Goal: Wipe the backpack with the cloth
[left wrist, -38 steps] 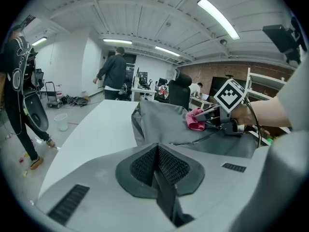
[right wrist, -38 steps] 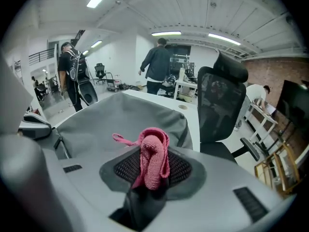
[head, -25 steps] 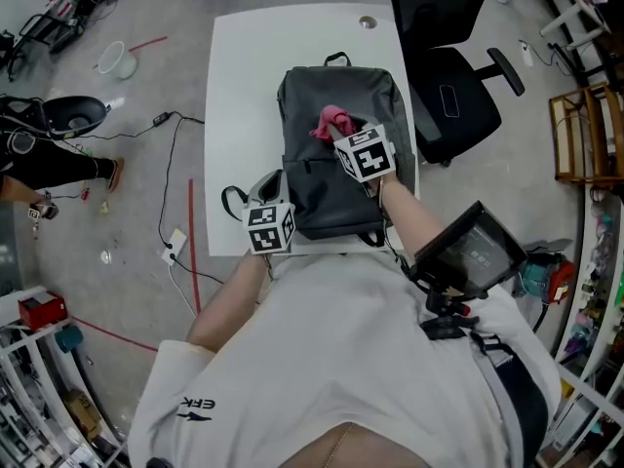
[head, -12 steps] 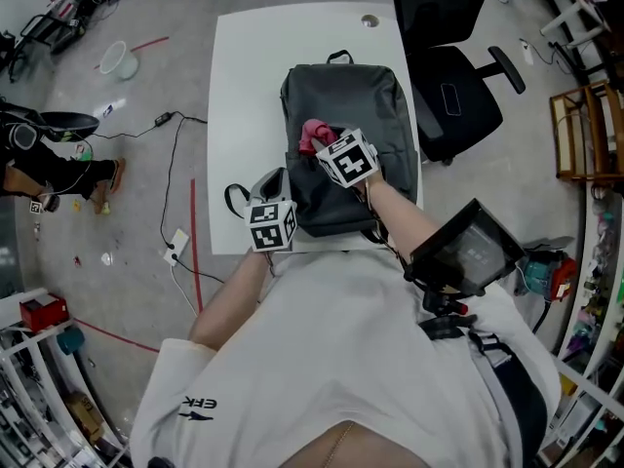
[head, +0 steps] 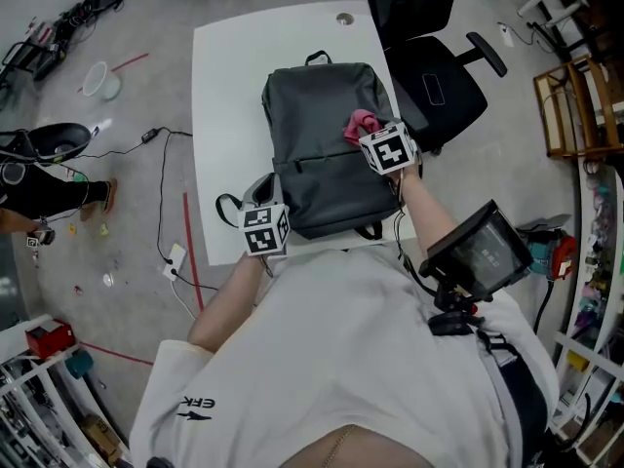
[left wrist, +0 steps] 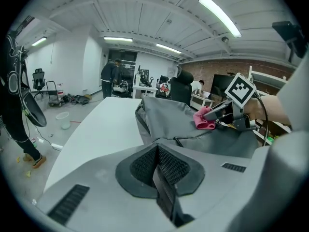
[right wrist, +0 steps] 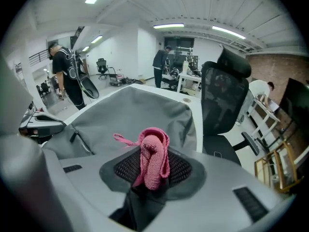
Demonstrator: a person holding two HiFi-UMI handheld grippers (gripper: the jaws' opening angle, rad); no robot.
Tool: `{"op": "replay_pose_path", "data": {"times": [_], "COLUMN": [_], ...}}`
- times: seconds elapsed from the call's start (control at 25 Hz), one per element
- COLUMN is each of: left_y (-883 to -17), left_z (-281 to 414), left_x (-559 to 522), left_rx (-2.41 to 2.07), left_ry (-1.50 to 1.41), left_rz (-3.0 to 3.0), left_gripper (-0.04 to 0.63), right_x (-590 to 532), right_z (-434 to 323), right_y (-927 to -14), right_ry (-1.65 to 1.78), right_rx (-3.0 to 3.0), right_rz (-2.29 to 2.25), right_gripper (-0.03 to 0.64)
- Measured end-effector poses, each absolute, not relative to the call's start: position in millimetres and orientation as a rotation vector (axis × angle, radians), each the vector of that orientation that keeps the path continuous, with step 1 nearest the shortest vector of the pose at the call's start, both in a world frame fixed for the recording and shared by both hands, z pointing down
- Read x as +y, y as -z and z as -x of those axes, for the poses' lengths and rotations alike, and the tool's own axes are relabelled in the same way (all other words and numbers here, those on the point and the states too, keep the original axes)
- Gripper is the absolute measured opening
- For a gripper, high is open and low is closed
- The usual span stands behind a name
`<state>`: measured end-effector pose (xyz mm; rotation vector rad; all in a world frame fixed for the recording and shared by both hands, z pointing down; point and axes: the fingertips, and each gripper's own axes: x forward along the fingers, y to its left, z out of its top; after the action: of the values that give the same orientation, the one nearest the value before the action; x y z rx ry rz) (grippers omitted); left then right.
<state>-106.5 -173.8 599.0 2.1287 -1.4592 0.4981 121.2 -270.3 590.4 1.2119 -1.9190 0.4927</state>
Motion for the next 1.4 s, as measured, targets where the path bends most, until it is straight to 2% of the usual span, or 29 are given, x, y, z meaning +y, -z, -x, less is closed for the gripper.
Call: {"op": "replay_pose_path", "data": {"times": [0.24, 0.6, 0.84, 1.12, 1.4], "left_y": [-599.6, -595.9, -598.7, -596.0, -599.4], "left_z": [104.7, 114.5, 119.2, 116.0, 104.0], "left_x": [-173.4, -167.3, -157.8, -153.3, -154.4], "left_rx": [-1.443, -1.427, -1.398, -1.391, -1.397], "left_ry": [-0.491, -0.464, -0.474, -0.474, -0.482], "left_rz": [-2.137, -2.144, -2.166, -2.190, -2.186], "left_gripper": [0.003, 0.003, 0.003, 0.003, 0.003], "right_x": [-267.5, -228.4, -199.1, -195.3, -196.6], "right_z": [-129.4, 6.0, 69.1, 47.7, -26.9], "right_y": [-584.4, -550.1, -569.6, -585.8, -596.8], "right_ry": [-0.510, -0.550, -0.515, -0.448, -0.415], "right_rx": [-1.897, -2.163, -2.171, -2.087, -1.946], "right_rz": [-1.233, -0.955, -0.771, -0.778, -0.801], "right_gripper": [0.129, 0.129, 0.129, 0.129, 0.129]}}
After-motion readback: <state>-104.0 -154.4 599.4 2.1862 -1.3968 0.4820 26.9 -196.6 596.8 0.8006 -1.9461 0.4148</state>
